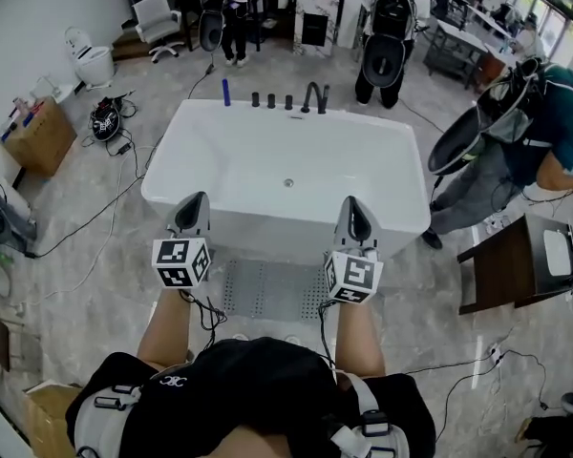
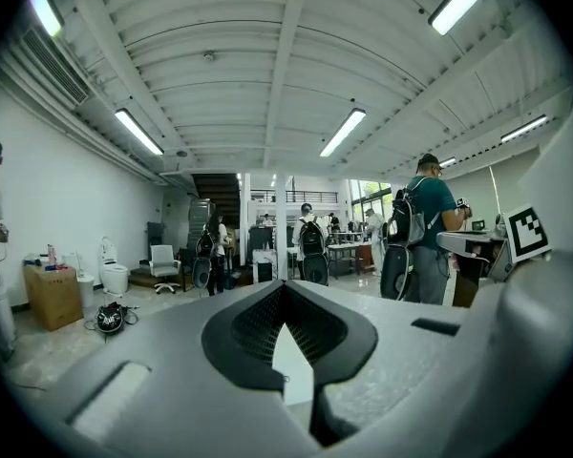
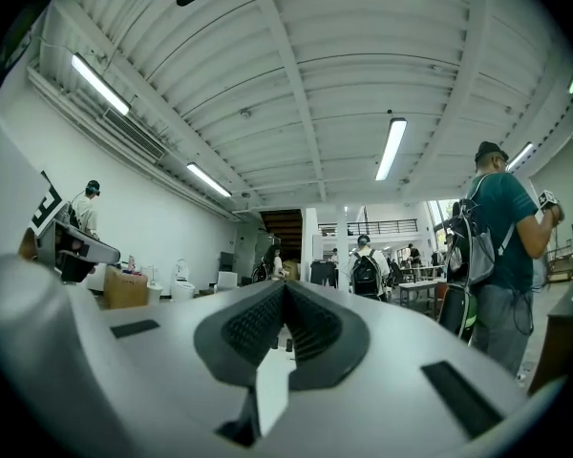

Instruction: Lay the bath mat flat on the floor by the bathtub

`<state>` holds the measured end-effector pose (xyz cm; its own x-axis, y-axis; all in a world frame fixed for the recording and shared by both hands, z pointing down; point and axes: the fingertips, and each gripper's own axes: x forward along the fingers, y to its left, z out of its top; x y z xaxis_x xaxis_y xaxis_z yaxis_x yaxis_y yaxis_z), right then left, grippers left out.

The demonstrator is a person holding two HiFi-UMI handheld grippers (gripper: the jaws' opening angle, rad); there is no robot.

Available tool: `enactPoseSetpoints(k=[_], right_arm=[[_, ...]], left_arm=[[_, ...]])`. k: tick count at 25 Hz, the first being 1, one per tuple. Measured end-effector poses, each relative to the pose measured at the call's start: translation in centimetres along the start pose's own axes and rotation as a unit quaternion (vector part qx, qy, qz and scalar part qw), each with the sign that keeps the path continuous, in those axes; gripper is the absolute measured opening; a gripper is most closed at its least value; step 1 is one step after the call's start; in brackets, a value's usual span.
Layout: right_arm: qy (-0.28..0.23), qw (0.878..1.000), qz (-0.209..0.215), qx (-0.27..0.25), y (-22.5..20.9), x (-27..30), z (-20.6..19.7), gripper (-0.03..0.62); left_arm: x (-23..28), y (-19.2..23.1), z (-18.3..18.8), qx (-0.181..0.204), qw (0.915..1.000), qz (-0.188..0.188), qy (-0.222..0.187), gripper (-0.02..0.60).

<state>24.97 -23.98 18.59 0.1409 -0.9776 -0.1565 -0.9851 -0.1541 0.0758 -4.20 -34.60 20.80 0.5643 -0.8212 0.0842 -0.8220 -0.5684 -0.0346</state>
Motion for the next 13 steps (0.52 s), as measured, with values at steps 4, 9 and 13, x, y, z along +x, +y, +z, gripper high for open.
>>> enactPoseSetpoints(k=[4, 9, 13], right_arm=[[0.0, 1.0, -0.004, 0.0, 0.4, -0.3, -0.1, 0.005], [0.005, 1.0, -0.004, 0.001, 0.2, -1.2, -0.7, 0.005], [0.008, 1.0, -0.001, 0.007, -1.4, -1.6, -0.6, 0.005]], left_arm=[[-0.1, 0.0, -0.5, -0.002, 1.0, -0.002, -0.002, 0.003], [-0.4, -0.3, -0.8, -0.008, 1.0, -0.003, 0.0, 0.003], [0.0, -2.1, -0.6, -0.001, 1.0, -0.006, 0.007, 0.003]])
